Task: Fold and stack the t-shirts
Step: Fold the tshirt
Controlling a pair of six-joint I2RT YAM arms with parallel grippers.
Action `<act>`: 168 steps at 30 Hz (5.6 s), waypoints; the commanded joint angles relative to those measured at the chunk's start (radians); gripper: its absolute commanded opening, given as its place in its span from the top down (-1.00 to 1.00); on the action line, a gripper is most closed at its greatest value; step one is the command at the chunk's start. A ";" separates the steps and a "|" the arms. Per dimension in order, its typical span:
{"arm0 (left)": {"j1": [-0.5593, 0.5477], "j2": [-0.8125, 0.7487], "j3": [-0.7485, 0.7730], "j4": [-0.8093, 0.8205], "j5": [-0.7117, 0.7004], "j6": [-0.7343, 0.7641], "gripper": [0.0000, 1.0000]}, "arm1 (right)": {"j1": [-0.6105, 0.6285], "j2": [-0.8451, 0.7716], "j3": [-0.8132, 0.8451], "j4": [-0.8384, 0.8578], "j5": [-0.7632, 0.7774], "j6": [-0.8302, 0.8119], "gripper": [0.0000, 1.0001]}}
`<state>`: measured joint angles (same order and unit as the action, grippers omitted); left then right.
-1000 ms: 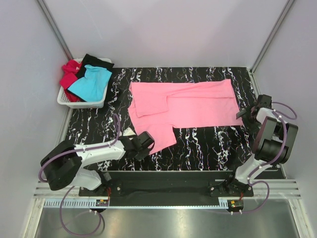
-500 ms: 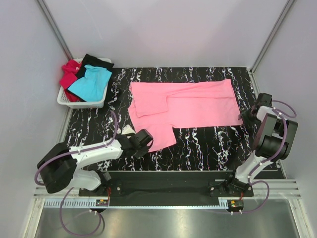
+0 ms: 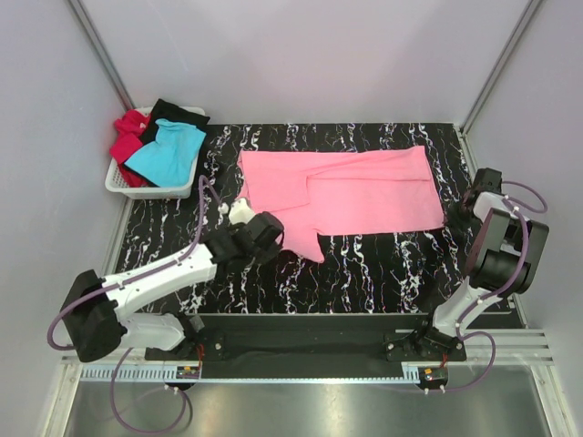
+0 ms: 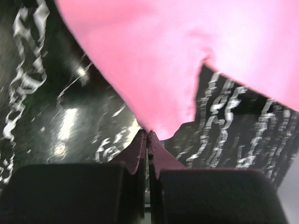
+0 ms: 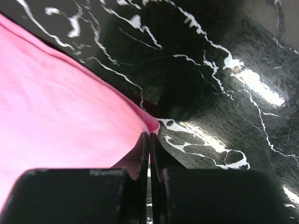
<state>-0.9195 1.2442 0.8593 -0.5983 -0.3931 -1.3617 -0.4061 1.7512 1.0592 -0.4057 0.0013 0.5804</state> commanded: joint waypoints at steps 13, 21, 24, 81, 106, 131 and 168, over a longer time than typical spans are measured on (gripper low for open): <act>0.117 0.047 0.305 0.011 -0.188 0.420 1.00 | -0.002 0.014 0.251 -0.018 -0.086 0.019 1.00; 0.203 0.123 0.400 0.110 -0.102 0.591 1.00 | -0.002 0.093 0.347 -0.018 -0.124 0.035 1.00; 0.222 0.161 0.428 0.146 -0.075 0.664 1.00 | -0.002 0.119 0.377 -0.018 -0.130 0.029 1.00; 0.424 0.363 0.554 0.408 0.068 1.058 1.00 | -0.002 0.366 0.660 -0.031 -0.219 -0.044 1.00; 0.462 0.388 0.538 0.414 0.079 1.036 1.00 | 0.006 0.488 0.932 -0.277 -0.254 -0.122 1.00; 0.516 0.514 0.567 0.381 0.128 1.004 1.00 | 0.036 0.659 1.133 -0.320 -0.258 -0.172 1.00; 0.582 0.682 0.621 0.387 0.115 0.970 1.00 | 0.069 0.849 1.355 -0.341 -0.280 -0.223 0.97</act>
<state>-0.3489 1.9079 1.4265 -0.2523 -0.2749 -0.3965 -0.3393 2.5965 2.3535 -0.7502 -0.2535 0.3801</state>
